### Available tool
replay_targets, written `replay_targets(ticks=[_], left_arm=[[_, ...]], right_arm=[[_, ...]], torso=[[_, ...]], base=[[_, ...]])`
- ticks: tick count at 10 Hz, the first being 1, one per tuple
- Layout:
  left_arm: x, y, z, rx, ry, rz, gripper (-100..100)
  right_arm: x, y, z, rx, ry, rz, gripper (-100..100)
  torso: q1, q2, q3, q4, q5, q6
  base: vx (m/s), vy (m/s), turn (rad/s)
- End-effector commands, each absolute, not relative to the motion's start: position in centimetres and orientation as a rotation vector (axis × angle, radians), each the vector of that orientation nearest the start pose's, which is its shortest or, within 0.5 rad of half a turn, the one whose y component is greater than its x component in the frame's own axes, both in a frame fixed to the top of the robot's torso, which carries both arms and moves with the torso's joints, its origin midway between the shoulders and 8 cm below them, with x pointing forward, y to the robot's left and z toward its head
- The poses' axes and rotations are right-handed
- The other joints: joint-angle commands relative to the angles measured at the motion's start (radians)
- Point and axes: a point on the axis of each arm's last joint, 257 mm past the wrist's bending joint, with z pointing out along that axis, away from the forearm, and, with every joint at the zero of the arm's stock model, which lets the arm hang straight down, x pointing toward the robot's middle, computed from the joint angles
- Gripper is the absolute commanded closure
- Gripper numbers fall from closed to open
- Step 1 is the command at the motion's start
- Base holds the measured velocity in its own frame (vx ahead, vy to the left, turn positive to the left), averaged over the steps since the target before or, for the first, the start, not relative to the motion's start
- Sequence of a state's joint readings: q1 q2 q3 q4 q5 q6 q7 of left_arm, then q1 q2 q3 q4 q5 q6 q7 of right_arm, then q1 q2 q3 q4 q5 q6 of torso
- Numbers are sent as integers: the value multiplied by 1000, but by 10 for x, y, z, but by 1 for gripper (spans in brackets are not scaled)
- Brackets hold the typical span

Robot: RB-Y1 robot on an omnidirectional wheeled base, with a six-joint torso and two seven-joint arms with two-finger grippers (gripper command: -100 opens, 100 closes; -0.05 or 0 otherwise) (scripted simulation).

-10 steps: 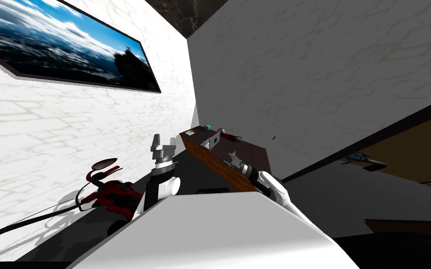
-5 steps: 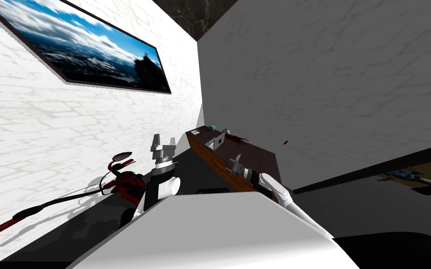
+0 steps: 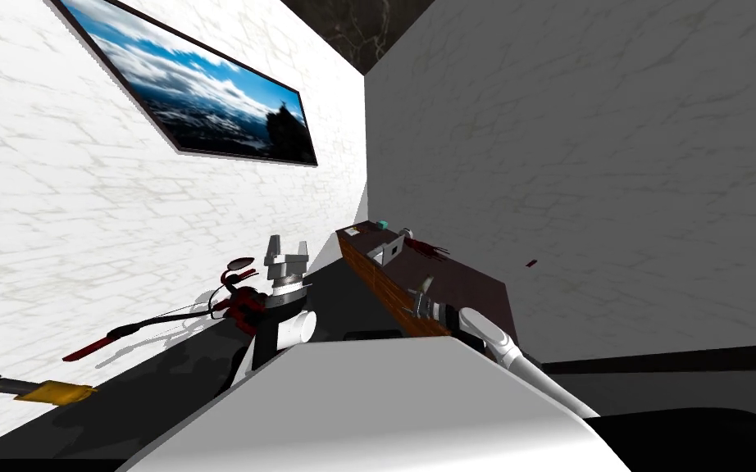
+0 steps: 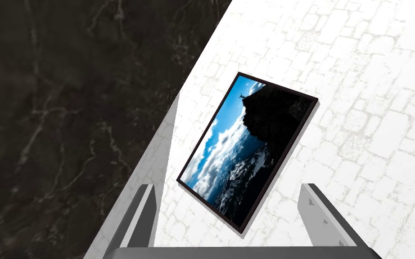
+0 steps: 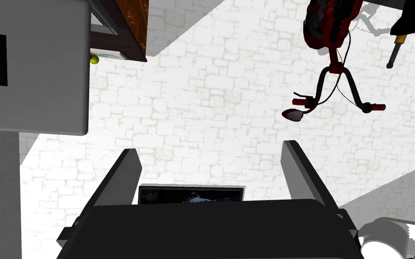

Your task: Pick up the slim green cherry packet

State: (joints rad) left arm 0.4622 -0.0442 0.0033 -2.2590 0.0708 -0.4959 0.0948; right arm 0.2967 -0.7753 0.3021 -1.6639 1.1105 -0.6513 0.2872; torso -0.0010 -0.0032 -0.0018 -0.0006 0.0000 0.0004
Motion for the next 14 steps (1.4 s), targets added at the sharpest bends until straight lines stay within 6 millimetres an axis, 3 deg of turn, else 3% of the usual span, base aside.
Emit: replay_targets(ticks=[1,2,3,4,5,6,7,8,9,10,11,13,14], left_arm=[[349,290,27,-758,491,-1446,0],[349,290,27,-758,491,-1446,0],[349,290,27,-758,491,-1446,0],[349,290,27,-758,491,-1446,0],[349,290,27,-758,491,-1446,0],[349,290,27,-758,492,-1446,0],[349,290,27,-758,491,-1446,0],[349,290,27,-758,492,-1446,0],[349,290,27,-758,491,-1446,0],[349,290,27,-758,492,-1446,0],[349,290,27,-758,492,-1446,0],[349,290,27,-758,492,-1446,0],[349,290,27,-758,492,-1446,0]], right_arm=[[310,-204,-375,-1132,1771,430,-100],[297,-226,-400,-1213,1815,385,-100],[296,-227,-402,-1224,1816,378,-100],[283,-247,-422,-1314,1846,332,-100],[282,-251,-426,-1317,1857,327,-100],[266,-277,-447,-1404,1896,281,-100],[266,-277,-447,-1410,1895,278,-100],[251,-301,-464,-1504,1919,234,-100],[249,-304,-466,-1503,1930,231,-100],[234,-329,-480,-1596,1949,190,-100],[232,-332,-482,-1595,1960,188,-100],[198,-384,-505,-1767,2003,116,-100],[196,-387,-507,-1772,2009,112,-100]], torso=[[0,0,0,0,0,0],[0,1,0,0,0,1],[0,0,0,0,0,0],[0,1,0,0,0,1],[0,0,0,0,0,0],[0,0,0,0,0,1],[-1,0,0,0,0,0],[0,1,0,0,0,1],[0,0,0,0,0,0],[0,0,0,0,0,1],[-1,0,0,0,0,0],[-1,0,0,0,0,0],[-2,-2,-1,0,0,1]], base=[[41,-14,164],[50,-13,292],[45,-16,181],[57,-16,300],[50,-22,147],[47,-24,319],[41,-27,132],[56,-12,278],[49,-26,156],[45,-40,287],[39,-44,158],[62,-48,354],[65,-55,119]])
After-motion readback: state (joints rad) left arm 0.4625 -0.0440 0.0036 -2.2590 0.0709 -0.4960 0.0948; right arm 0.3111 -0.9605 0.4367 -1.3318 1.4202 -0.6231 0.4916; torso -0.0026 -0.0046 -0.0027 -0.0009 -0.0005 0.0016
